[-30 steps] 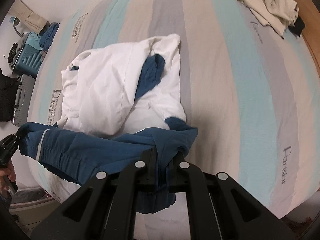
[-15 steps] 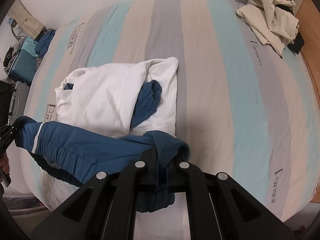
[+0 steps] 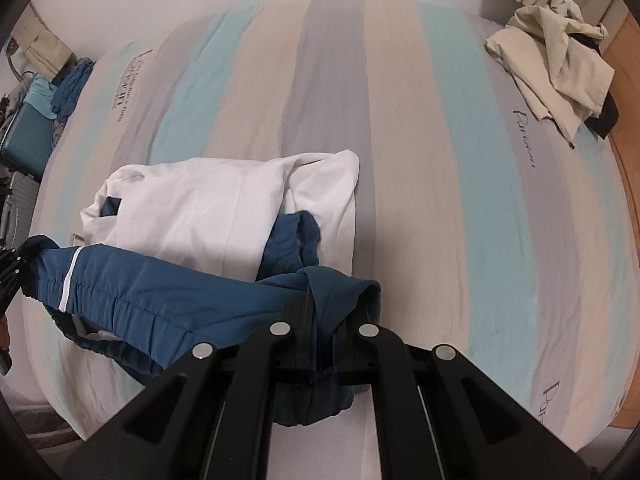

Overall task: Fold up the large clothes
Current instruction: 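Lay the folded hem over the hood and open both tools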

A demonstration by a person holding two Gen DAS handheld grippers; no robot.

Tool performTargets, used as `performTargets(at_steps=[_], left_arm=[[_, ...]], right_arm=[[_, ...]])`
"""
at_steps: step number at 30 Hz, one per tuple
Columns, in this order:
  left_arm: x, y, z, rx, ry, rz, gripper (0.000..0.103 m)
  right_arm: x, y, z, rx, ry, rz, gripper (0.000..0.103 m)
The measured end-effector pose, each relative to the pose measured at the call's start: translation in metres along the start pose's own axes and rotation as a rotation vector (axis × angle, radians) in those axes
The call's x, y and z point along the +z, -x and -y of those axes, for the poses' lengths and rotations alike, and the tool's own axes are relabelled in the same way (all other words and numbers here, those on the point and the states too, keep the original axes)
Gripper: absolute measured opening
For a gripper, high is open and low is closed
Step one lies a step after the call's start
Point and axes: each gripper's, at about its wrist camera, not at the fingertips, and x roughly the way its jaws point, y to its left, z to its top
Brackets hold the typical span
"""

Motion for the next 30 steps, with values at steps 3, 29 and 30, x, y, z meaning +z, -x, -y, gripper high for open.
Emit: performTargets(at_steps=[3,29,30], left_arm=[[0.011,-0.01,-0.004,-0.007,0.01,-0.001,0.002],[0.092,-0.105,-0.027,0.004,0.066,-0.031,0.003],[0.093,-0.11,-0.028,-0.001,0.078,-0.034,0.003]], right_arm=[[0.01,-0.012,0.001,-0.008,-0.012,-0.01,0.003],[0.092,-0.11,-0.011,-0.108,-0.028,-0.027,0.003],[0.092,-0.114,-0.011,-0.11,-0.033,-0.029,0.003]])
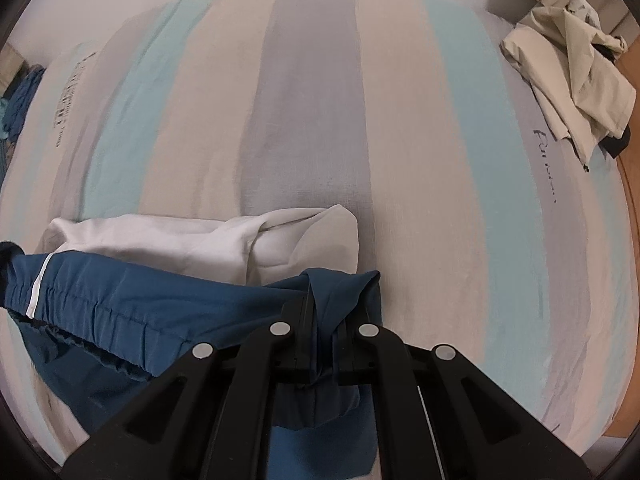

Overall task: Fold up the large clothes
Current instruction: 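Lay the folded hem over the hood and open both tools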

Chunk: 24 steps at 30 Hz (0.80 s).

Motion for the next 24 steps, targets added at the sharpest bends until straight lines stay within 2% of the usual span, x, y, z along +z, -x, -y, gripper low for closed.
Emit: performTargets(at_steps=[9,24], left_arm=[[0.011,-0.042,-0.003,-0.01,0.025,-0.012,0.003],[0.024,-0.102,0.004,-0.01,0.038,-0.041,0.004]], right_arm=[[0.009,-0.036,-0.006,-0.032,-0.006,-0.007,0.003],[0.022,-0.102,-0.017,-0.072,-0.007,-0.074,0.003]])
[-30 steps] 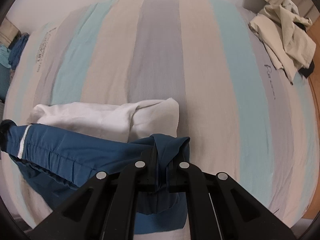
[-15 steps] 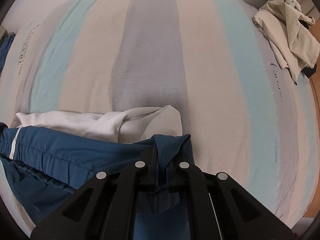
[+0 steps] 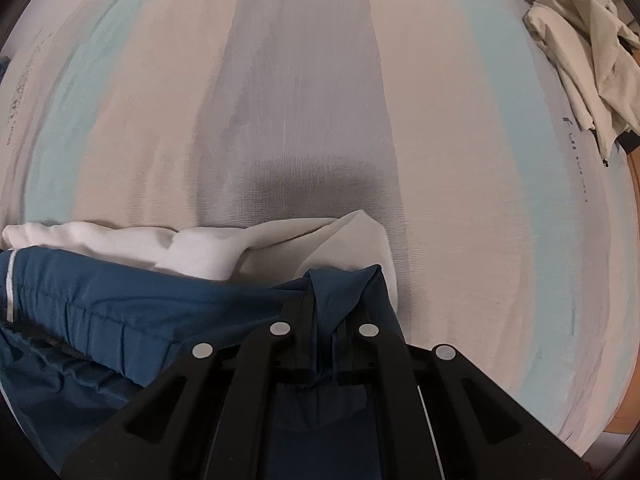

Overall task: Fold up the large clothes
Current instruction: 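Lay the folded hem over the hood and open both tools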

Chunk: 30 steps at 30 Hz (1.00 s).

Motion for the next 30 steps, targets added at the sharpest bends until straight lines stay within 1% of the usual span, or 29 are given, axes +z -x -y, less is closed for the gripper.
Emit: performTargets(at_steps=[6,9,14,16,22,25,28,29,30], left_arm=[[-0.004,-0.014,0.004,-0.002,-0.008,-0.011,0.004],[-0.003,-0.019,0.003,-0.012,0.004,-0.023,0.004],[-0.003,-0.027,0.003,-0.011,-0.003,-0.028,0.004],[-0.004,-0.029,0.002,-0.015,-0.002,-0.033,0.004],[-0.004,-0.032,0.003,-0.005,-0.006,-0.041,0.004],[-0.002,-0.027,0.002,-0.004,-0.012,-0.037,0.007],[-0.001,-0.018,-0.001,-0.01,-0.021,-0.02,0.008],[-0.001,-0.015,-0.002,-0.005,-0.02,-0.015,0.009],[0.0,-0.012,-0.002,-0.004,-0.016,-0.014,0.011]], right_arm=[[0.002,-0.014,-0.006,-0.014,0.008,-0.015,0.003],[0.001,-0.02,-0.007,-0.018,0.007,-0.022,0.003],[-0.002,-0.034,-0.018,-0.055,0.049,-0.033,0.003],[0.002,-0.038,-0.017,-0.06,0.051,-0.037,0.003],[0.004,-0.039,-0.022,-0.072,0.085,-0.053,0.004],[0.005,-0.033,-0.025,-0.077,0.103,-0.044,0.006],[0.002,-0.024,-0.024,-0.066,0.119,-0.024,0.016],[0.001,-0.021,-0.023,-0.058,0.116,-0.019,0.023],[0.001,-0.017,-0.02,-0.036,0.104,-0.011,0.036]])
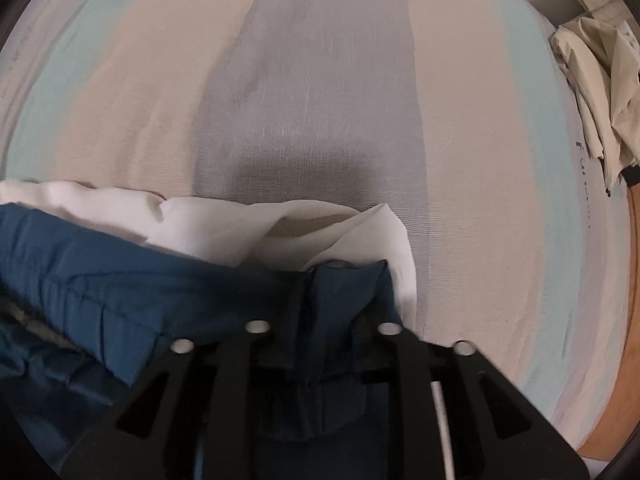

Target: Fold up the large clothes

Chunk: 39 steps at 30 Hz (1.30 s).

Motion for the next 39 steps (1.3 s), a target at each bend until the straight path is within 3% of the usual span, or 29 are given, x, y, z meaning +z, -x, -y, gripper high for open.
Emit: performTargets(at_steps=[2,4,7,8,9,12,14,21,27,32,36,39], left_arm=[[0.0,0.005,0.0,0.018,0.0,0.002,0.013],[-0.001,0.009,0.002,0.022,-0.008,0.012,0.019],[0.001,0.019,-0.002,0.022,0.014,0.049,0.05],[0.0,0.024,-0.004,0.029,0.034,0.074,0.075],[0.0,0.032,-0.008,0.016,0.065,0.113,0.084],[0.003,0.042,-0.012,0.011,0.088,0.141,0.089],[0.004,0.045,-0.013,0.015,0.086,0.14,0.09],[-0.012,0.075,-0.006,0.015,0.106,0.156,0.097],[-0.036,0.087,-0.015,0.001,0.13,0.126,0.097],[-0.058,0.086,-0.028,-0.028,0.16,0.079,0.097],[-0.074,0.083,-0.034,-0.043,0.148,0.069,0.097],[-0.082,0.075,-0.042,-0.048,0.149,0.043,0.097]], right_arm=[[-0.001,0.009,0.002,0.022,-0.017,0.022,0.047],[-0.002,0.013,0.007,0.042,-0.027,0.03,0.05],[-0.006,0.018,0.015,0.071,-0.052,0.041,0.052],[-0.007,0.02,0.017,0.077,-0.057,0.046,0.052],[-0.008,0.023,0.019,0.086,-0.066,0.056,0.053],[-0.008,0.032,0.025,0.102,-0.096,0.082,0.068],[-0.009,0.043,0.03,0.101,-0.11,0.115,0.072],[-0.015,0.075,0.047,0.111,-0.161,0.177,0.08],[-0.054,0.118,0.006,0.152,-0.031,0.23,0.085],[-0.092,0.139,-0.04,0.213,0.081,0.215,0.085],[-0.126,0.137,-0.078,0.274,0.12,0.205,0.084],[-0.14,0.124,-0.092,0.266,0.129,0.203,0.084]])
